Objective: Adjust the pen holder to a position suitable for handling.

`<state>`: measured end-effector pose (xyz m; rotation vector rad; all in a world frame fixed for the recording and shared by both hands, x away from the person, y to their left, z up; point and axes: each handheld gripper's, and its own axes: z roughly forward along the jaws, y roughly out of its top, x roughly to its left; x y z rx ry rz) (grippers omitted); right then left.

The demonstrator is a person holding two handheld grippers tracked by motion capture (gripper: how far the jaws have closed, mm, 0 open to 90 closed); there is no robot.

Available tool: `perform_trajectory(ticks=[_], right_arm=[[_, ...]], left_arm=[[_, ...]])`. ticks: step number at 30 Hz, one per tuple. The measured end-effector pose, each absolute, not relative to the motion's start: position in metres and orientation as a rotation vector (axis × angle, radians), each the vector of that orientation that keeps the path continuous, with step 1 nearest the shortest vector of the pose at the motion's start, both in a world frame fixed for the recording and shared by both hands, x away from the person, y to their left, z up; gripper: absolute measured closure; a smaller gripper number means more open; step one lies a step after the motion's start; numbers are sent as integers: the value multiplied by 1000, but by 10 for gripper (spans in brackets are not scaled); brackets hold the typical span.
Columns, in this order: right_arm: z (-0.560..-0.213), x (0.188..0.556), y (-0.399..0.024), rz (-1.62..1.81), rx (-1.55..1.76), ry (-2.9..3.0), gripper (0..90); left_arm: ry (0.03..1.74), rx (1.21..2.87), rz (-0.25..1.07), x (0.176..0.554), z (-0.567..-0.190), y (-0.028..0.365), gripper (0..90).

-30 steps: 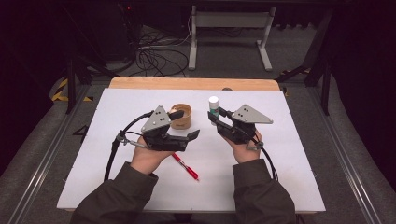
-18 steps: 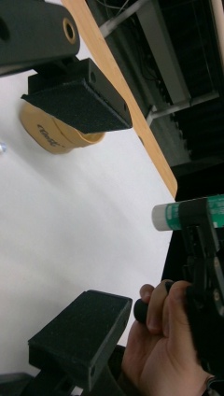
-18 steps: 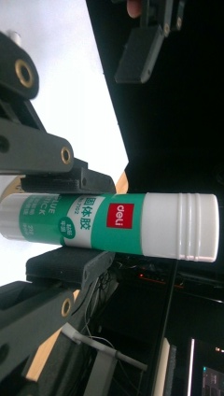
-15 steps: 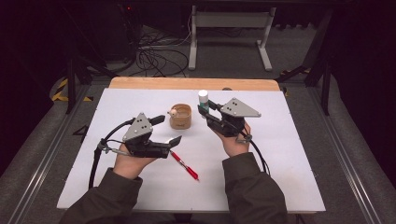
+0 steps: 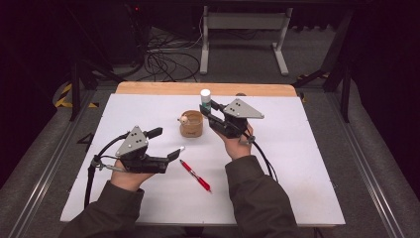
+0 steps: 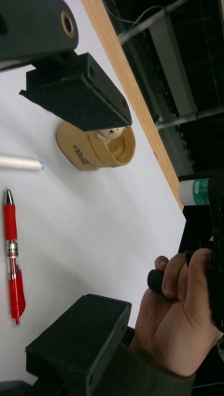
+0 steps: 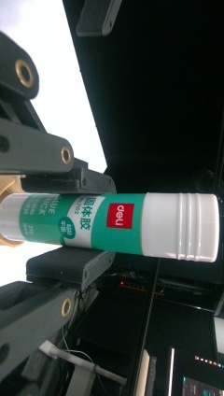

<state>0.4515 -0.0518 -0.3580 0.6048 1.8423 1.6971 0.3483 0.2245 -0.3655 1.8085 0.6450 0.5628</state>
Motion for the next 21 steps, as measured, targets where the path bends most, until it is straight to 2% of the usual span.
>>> perform_trajectory(ticks=[21], right_arm=[[-389,489,-26,1766,570,1841,659]], left_arm=[[677,1770,567,347,-369,243,120]])
